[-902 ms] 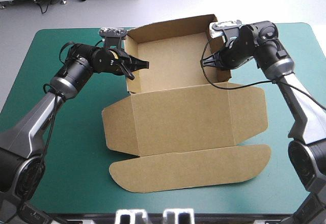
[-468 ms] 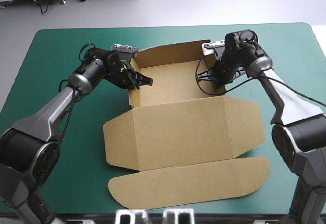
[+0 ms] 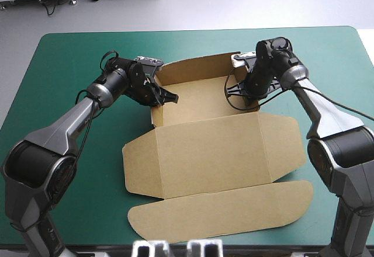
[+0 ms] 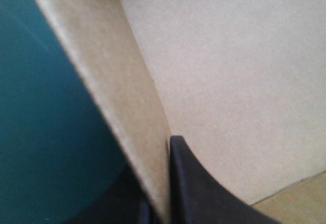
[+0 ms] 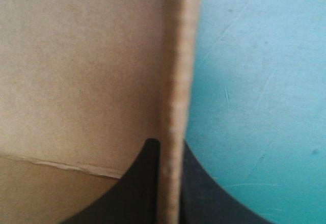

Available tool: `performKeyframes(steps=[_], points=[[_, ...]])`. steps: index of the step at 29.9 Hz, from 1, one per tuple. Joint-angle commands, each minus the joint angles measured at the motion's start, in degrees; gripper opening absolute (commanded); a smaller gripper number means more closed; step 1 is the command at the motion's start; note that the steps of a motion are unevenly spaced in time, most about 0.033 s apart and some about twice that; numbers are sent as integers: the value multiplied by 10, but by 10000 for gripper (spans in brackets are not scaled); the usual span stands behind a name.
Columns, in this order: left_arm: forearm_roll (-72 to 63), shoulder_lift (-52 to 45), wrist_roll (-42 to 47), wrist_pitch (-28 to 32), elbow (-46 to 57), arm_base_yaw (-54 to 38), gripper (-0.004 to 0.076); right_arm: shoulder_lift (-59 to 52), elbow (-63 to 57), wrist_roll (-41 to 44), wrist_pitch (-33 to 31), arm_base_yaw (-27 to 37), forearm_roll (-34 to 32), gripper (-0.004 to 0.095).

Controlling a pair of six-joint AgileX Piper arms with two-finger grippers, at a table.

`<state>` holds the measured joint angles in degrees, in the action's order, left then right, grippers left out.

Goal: Fold the box

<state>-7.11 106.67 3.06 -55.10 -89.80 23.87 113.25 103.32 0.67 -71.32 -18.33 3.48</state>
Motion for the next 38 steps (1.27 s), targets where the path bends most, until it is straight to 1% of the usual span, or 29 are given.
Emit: performKeyframes(steps=[1, 2, 4, 5, 7, 8, 9, 10, 11, 12, 14, 16, 21, 25, 28, 32, 33, 34, 35, 37, 38], points=[[-70, -17, -54, -17, -14, 17, 30, -28, 18, -18, -2, -7, 73, -20], [-70, -17, -55, -23, -17, 17, 69, -28, 18, -19, -2, -7, 71, -20], [-68, -17, -55, -39, -28, 15, 174, -28, 18, -15, -2, -7, 62, 0], [-62, -17, -55, -53, -37, 14, 258, -28, 18, -16, -2, -7, 62, 33], [-40, -17, -51, -75, -58, 14, 376, -28, 18, -16, -2, -7, 64, 144], [-29, -17, -51, -90, -74, 14, 456, -28, 18, -17, -3, -7, 67, 233], [-20, -17, -51, -97, -84, 14, 499, -28, 18, -23, -3, -7, 69, 337], [-14, -17, -45, -106, -94, 14, 533, -29, 18, -26, -3, -7, 71, 428], [-6, -17, -38, -114, -110, 14, 566, -29, 18, -27, -3, -7, 71, 566], [-3, -17, -38, -119, -119, 14, 574, -29, 18, -27, -3, -7, 71, 671], [1, -17, -38, -126, -138, 14, 573, -31, 18, -27, -3, -7, 67, 819], [4, -17, -38, -134, -152, 14, 573, -34, 18, -27, -3, -7, 63, 866], [27, -17, -38, -156, -168, 14, 573, -56, 20, -29, -3, -7, 59, 859], [57, -17, -38, -185, -178, 14, 573, -88, 24, -32, -3, -7, 29, 859], [62, -22, -38, -185, -191, 14, 573, -117, 37, -33, -3, -7, 13, 859], [60, -44, -38, -185, -215, 14, 563, -157, 65, -39, -3, -7, 16, 835], [60, -56, -38, -185, -216, 14, 541, -168, 70, -44, -3, -7, 17, 825], [60, -68, -38, -186, -216, 14, 503, -176, 73, -46, -2, -7, 17, 816], [60, -84, -41, -186, -215, 14, 447, -185, 76, -49, -2, -7, 16, 810], [60, -127, -49, -186, -206, 14, 305, -198, 79, -53, -2, -7, 8, 809], [60, -151, -57, -186, -199, 14, 217, -202, 81, -54, -2, -7, 4, 809]])
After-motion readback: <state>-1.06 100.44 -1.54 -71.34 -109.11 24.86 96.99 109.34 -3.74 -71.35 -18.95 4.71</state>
